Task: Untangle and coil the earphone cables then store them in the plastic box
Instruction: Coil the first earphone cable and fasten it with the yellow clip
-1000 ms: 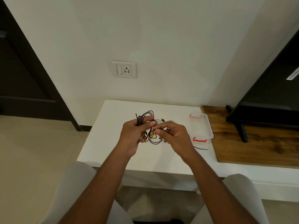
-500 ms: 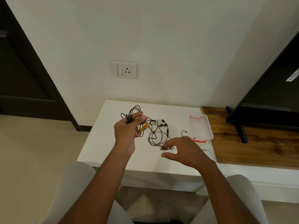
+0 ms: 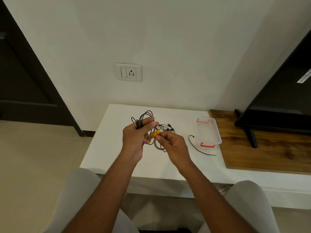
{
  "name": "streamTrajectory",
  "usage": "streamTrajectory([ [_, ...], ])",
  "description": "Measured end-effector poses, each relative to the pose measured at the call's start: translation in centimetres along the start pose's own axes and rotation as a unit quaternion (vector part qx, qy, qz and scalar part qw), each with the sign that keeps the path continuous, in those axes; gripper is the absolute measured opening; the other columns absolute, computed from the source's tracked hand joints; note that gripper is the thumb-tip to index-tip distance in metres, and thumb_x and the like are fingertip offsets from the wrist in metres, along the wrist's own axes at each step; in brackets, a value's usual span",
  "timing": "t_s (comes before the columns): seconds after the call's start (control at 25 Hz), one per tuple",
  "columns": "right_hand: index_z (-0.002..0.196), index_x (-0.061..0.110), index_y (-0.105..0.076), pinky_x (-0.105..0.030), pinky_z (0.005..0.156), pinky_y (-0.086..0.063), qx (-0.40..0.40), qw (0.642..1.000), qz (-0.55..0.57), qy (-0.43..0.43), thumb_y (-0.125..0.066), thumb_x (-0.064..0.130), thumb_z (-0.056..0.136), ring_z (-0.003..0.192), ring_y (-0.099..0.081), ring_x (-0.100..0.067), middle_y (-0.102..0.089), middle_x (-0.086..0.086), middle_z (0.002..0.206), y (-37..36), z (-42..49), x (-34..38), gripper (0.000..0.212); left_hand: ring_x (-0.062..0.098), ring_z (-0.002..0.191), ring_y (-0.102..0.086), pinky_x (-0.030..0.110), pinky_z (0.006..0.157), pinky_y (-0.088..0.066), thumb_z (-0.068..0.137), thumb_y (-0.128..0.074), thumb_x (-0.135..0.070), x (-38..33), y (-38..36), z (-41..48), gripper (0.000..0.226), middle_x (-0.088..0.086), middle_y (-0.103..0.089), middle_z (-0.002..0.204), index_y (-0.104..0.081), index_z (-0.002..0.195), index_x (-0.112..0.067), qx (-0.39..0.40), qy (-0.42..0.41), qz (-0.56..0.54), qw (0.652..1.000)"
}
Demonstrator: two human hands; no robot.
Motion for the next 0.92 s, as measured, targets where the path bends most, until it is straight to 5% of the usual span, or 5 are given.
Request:
streamTrajectory([
  [0.2, 0.097, 0.017, -0.076, -0.014, 0.077, -0.051, -0.125, 0.986, 0.105, 0.022, -0.065, 0.021, 0.092, 0.084, -0.069, -0.009, -0.076, 0.002, 0.084, 1.0, -0.5, -0.3, 0.013, 0.01, 0.041, -0.034, 0.021, 0.044, -0.038, 0.086, -0.069, -0.009, -0.1, -0.1, 0.2, 0.014, 0.016, -0.075, 0.099, -0.072, 0.1, -0.004, 0.021, 0.001, -0.011, 1.0],
  [0.36, 0.094, 0.019, -0.077, -0.021, 0.059, -0.054, -0.156, 0.98, 0.12, 0.009, -0.067, 0.021, 0.09, 0.053, -0.061, -0.014, -0.065, -0.002, 0.058, 2.0, -0.6, -0.5, 0.01, 0.012, 0.043, -0.037, 0.022, 0.044, -0.039, 0.097, -0.056, -0.028, -0.5, 0.0, 0.1, 0.026, 0.006, -0.067, 0.081, -0.07, 0.092, -0.007, 0.008, 0.007, -0.055, 0.998],
  [0.48, 0.095, 0.016, -0.078, -0.014, 0.05, -0.039, -0.103, 0.993, 0.057, -0.001, -0.069, 0.021, 0.089, 0.048, -0.046, -0.003, -0.059, 0.011, 0.054, 2.3, -0.7, -0.9, 0.012, 0.014, 0.052, -0.057, 0.029, 0.055, -0.054, 0.102, -0.045, -0.021, -1.6, 0.2, 0.0, 0.025, 0.008, -0.071, 0.097, -0.065, 0.11, -0.009, 0.065, -0.025, -0.104, 0.992],
  [0.64, 0.101, 0.014, -0.076, -0.015, 0.044, -0.03, 0.01, 0.998, 0.007, -0.07, -0.058, 0.021, 0.097, 0.045, -0.036, -0.003, -0.047, 0.011, 0.05, 1.8, -1.1, -2.2, 0.019, 0.033, 0.114, -0.065, 0.046, 0.082, -0.058, 0.103, -0.038, -0.01, -2.4, 0.8, 0.3, 0.035, 0.012, -0.062, 0.131, -0.048, 0.136, -0.006, 0.142, -0.066, -0.145, 0.977],
  [0.92, 0.119, 0.031, -0.068, -0.026, 0.057, -0.049, 0.219, 0.962, -0.145, -0.076, -0.052, 0.036, 0.099, 0.06, -0.052, -0.011, -0.06, 0.007, 0.09, 0.7, -3.7, -1.4, 0.026, 0.027, 0.124, -0.058, 0.05, 0.095, -0.052, 0.103, -0.038, -0.008, -2.5, 2.3, 1.3, 0.049, 0.0, -0.048, 0.147, -0.033, 0.149, -0.025, 0.14, -0.122, -0.055, 0.981],
])
Point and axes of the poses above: each hand's wrist, its own z-axis towards the middle knuckle, its own y-axis out of the back of the hand, x = y × z, the point moved 2 cm from there along z, towards the middle knuckle
